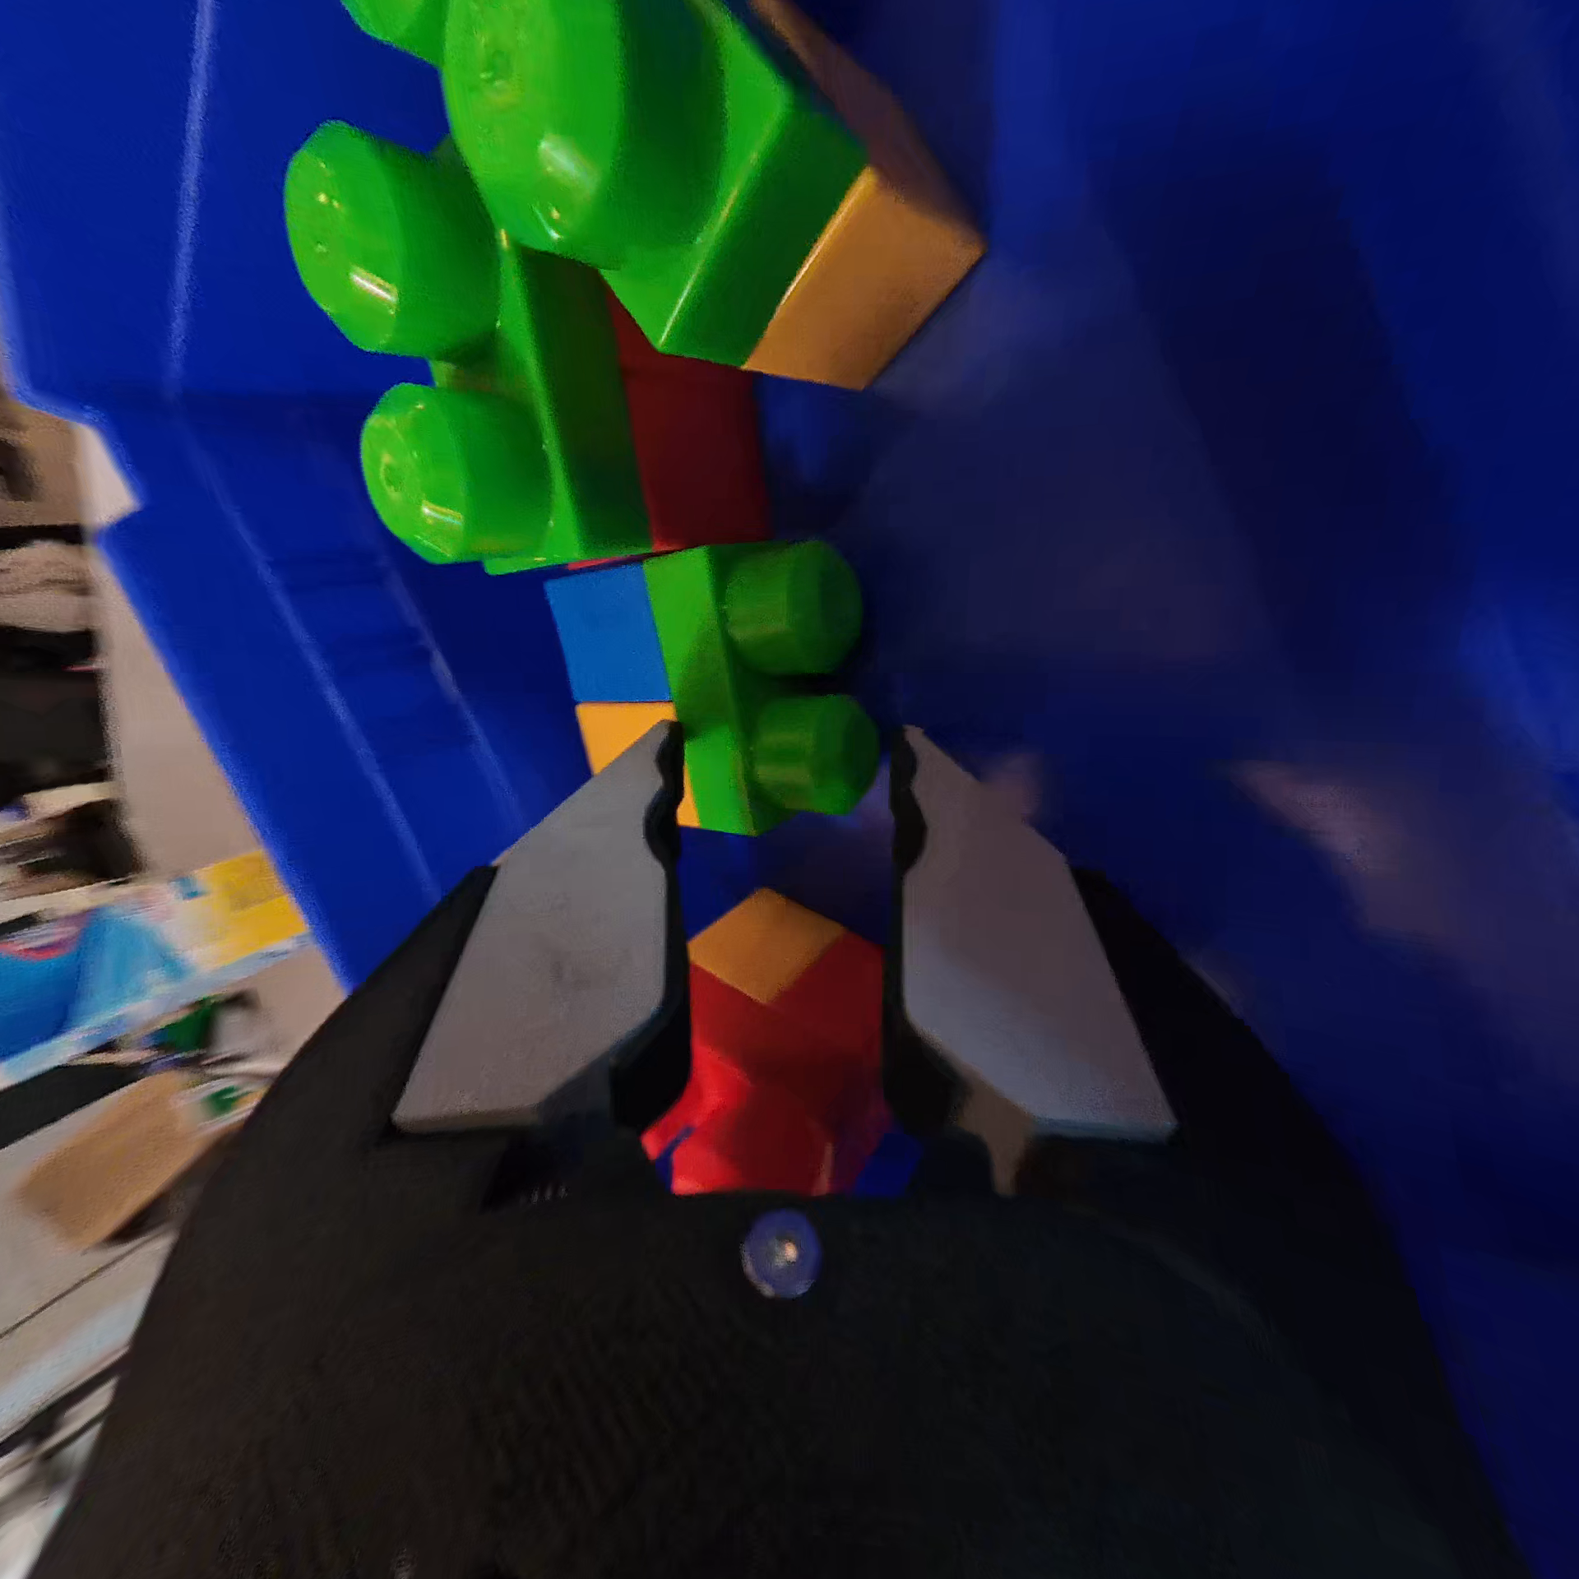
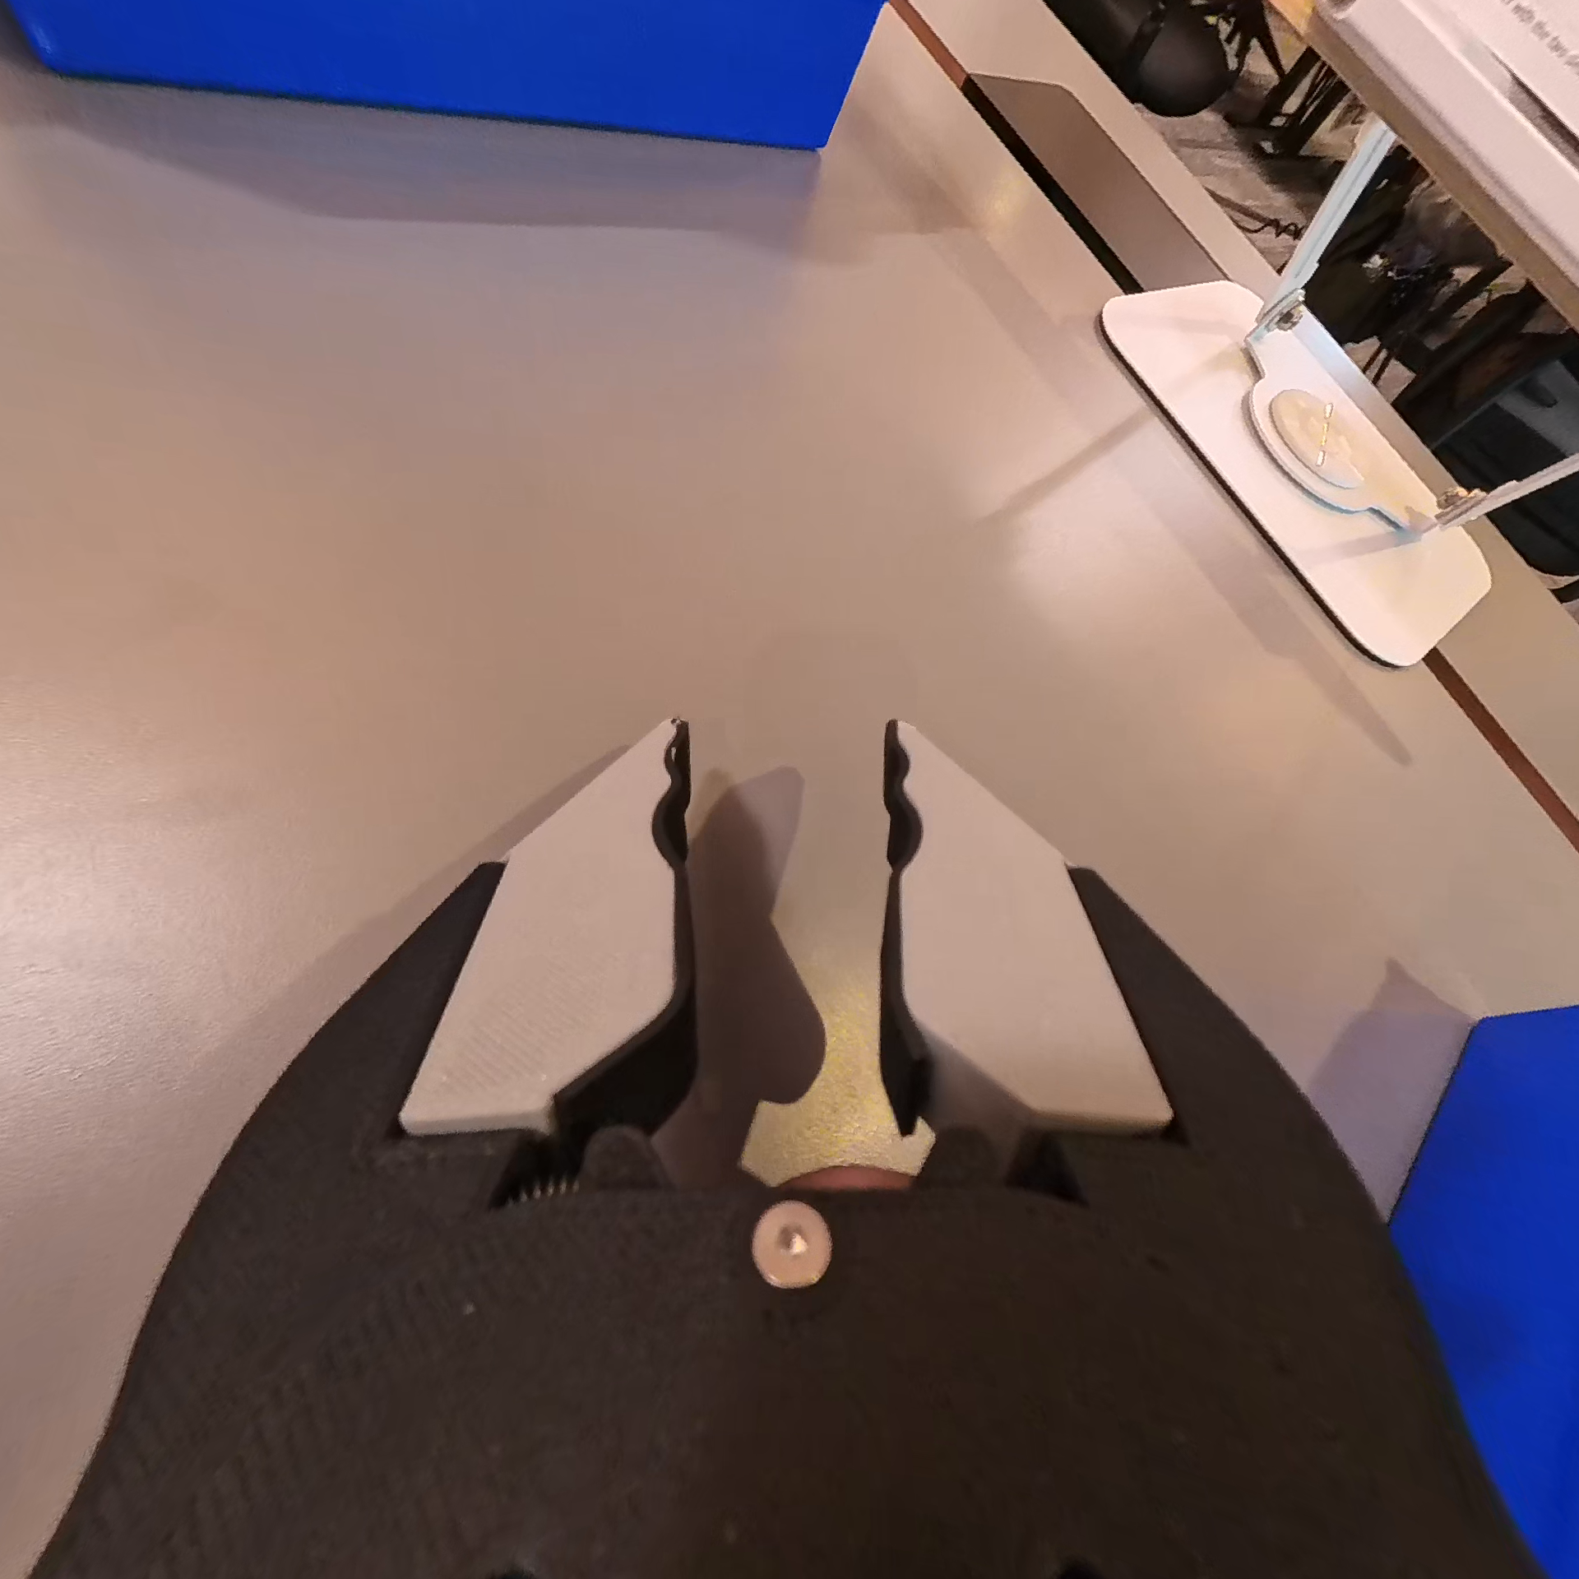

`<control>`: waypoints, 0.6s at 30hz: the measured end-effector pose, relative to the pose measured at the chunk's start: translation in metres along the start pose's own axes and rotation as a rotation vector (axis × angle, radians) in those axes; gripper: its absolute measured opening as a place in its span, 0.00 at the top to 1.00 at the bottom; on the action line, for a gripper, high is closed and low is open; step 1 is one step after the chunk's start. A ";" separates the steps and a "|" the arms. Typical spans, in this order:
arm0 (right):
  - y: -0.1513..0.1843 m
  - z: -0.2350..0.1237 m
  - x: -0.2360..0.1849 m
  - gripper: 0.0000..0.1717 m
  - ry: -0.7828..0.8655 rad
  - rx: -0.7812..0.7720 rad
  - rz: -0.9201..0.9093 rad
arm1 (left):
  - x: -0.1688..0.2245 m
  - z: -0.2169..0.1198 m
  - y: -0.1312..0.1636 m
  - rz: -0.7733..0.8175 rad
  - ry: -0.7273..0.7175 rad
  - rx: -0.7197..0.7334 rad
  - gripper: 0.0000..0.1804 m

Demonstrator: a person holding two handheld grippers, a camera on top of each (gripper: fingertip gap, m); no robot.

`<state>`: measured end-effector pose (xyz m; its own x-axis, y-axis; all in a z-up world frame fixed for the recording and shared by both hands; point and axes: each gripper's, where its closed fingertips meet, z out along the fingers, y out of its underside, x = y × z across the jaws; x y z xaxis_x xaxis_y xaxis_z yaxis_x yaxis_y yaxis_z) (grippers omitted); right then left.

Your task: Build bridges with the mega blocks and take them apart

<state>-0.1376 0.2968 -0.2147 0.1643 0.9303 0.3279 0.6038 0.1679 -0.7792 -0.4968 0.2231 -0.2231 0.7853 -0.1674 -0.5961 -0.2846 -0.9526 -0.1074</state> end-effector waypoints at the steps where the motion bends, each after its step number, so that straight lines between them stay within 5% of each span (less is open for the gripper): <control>1: 0.000 0.000 0.000 0.76 0.001 0.002 -0.003 | -0.005 0.004 0.002 0.051 -0.057 -0.027 0.76; 8: -0.001 -0.001 -0.001 0.76 -0.011 0.010 0.011 | -0.016 -0.013 -0.010 0.034 -0.078 0.065 0.86; 13: -0.002 -0.001 -0.004 0.76 -0.017 0.006 -0.001 | -0.025 -0.036 -0.004 -0.066 0.041 0.120 0.86; 18: -0.001 -0.001 -0.004 0.77 -0.018 0.005 -0.002 | -0.011 -0.068 -0.019 -0.290 0.328 0.312 0.86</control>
<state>-0.1382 0.2921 -0.2145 0.1488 0.9357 0.3200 0.5999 0.1718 -0.7814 -0.4627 0.2260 -0.1598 0.9723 -0.0265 -0.2324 -0.1410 -0.8591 -0.4920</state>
